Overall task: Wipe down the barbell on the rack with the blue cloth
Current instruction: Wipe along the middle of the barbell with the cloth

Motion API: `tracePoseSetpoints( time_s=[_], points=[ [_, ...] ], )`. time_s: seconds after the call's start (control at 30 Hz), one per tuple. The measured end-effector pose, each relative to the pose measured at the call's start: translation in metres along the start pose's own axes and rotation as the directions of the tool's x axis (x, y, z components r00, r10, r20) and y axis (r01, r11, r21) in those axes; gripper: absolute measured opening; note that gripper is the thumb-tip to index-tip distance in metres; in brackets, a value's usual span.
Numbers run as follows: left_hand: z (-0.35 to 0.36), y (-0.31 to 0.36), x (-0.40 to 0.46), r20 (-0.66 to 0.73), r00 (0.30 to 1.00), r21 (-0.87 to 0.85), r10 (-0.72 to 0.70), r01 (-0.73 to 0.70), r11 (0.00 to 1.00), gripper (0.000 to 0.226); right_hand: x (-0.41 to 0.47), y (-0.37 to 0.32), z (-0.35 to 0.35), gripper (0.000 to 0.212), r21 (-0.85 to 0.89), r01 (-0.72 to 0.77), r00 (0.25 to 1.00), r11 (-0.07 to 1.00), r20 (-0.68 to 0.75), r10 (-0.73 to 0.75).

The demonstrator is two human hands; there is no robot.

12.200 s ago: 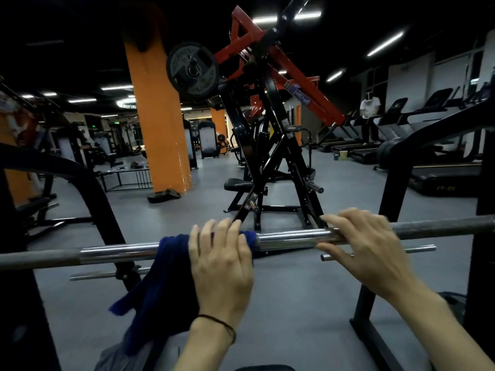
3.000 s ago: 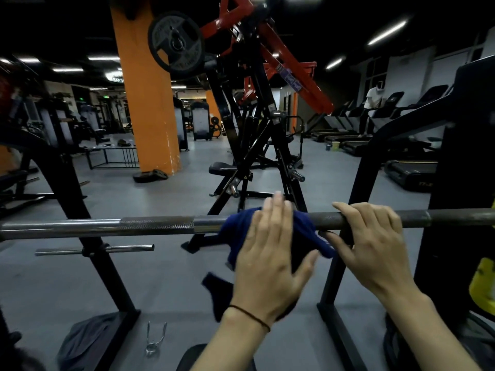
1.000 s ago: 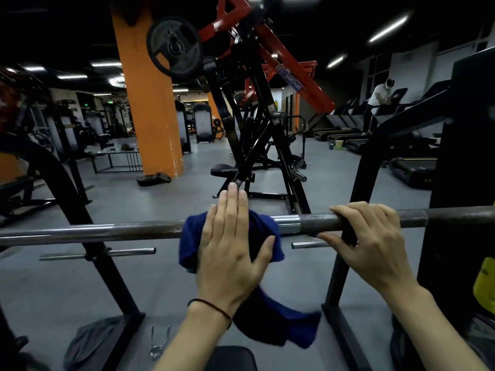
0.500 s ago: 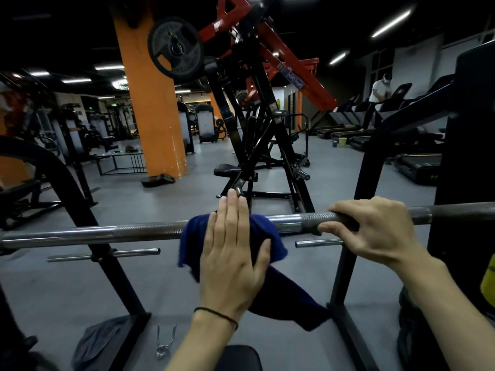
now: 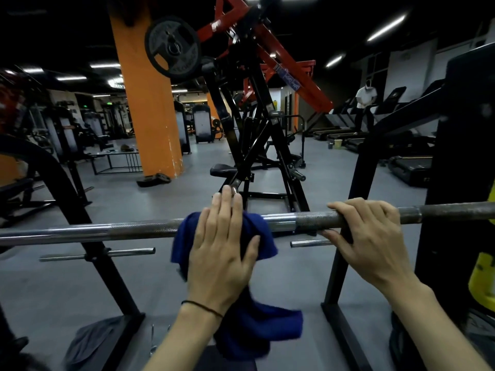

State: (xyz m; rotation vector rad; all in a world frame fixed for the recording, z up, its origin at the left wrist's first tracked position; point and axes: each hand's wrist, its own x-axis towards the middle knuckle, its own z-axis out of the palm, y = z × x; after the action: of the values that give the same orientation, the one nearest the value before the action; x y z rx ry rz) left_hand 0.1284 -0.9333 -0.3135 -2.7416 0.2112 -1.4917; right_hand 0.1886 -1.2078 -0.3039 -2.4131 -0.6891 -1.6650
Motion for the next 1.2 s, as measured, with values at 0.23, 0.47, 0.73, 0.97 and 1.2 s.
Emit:
tracePoseSetpoints(
  time_s=[0.23, 0.47, 0.73, 0.97, 1.2],
  points=[
    [0.015, 0.068, 0.025, 0.027, 0.987, -0.045, 0.159, -0.158, 0.986, 0.076, 0.005, -0.004, 0.005, 0.057, 0.023, -0.039, 0.997, 0.999, -0.059, 0.04],
    [0.001, 0.001, 0.007, -0.019, 1.0, 0.005, 0.003, -0.003, 1.0, 0.069, 0.003, -0.003, 0.006, 0.055, 0.037, -0.037, 0.997, 0.999, -0.071, 0.039],
    [0.026, 0.096, 0.026, -0.056, 0.989, -0.195, 0.139, -0.147, 0.97, 0.074, 0.007, 0.001, 0.01, 0.05, -0.028, 0.059, 0.993, 0.998, -0.099, -0.061],
    [0.007, 0.006, 0.002, -0.037, 0.999, -0.072, -0.003, 0.0, 0.997, 0.073, 0.03, 0.015, 0.0, 0.065, 0.03, 0.141, 0.989, 0.99, 0.033, -0.141],
    [0.02, 0.085, 0.028, -0.014, 1.0, -0.086, 0.007, -0.008, 0.996, 0.076, 0.036, 0.008, -0.005, 0.071, 0.053, -0.001, 0.991, 0.999, 0.135, -0.006]
  ],
)
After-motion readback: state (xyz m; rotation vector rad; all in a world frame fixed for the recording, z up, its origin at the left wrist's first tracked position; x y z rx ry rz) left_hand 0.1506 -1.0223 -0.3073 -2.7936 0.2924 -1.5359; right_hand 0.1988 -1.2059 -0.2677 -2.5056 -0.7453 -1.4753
